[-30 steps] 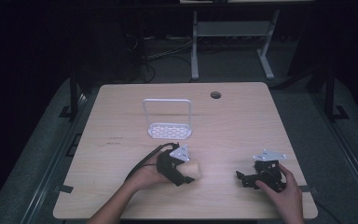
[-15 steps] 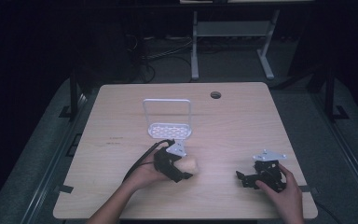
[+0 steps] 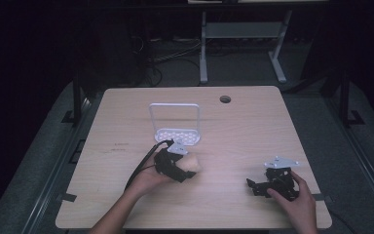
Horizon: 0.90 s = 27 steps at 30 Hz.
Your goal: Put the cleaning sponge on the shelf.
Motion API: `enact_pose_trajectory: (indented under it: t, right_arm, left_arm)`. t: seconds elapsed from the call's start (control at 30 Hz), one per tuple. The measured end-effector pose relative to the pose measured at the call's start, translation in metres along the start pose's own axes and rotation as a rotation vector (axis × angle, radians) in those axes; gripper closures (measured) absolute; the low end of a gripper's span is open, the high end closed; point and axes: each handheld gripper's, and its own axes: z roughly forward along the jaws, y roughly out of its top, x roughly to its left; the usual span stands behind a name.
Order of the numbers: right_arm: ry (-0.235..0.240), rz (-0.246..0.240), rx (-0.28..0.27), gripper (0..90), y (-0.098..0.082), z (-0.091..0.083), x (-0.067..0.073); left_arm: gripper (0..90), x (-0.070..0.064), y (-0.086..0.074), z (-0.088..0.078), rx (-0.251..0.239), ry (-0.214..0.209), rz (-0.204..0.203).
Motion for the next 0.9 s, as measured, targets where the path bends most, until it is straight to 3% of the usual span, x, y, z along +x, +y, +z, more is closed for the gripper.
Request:
enact_pose_trajectory:
  t: [0.4,0.9]
  right_arm:
    - [0.000,0.000,0.000,0.7,0.000,0.000,0.000]
    - [0.000,0.000,0.000,0.6,0.000,0.000,0.000]
  left_arm:
    - [23.8,0.012,-0.001,-0.008,-0.016,0.024,-0.038]
    - [23.8,0.032,0.008,-0.012,-0.043,0.053,-0.057]
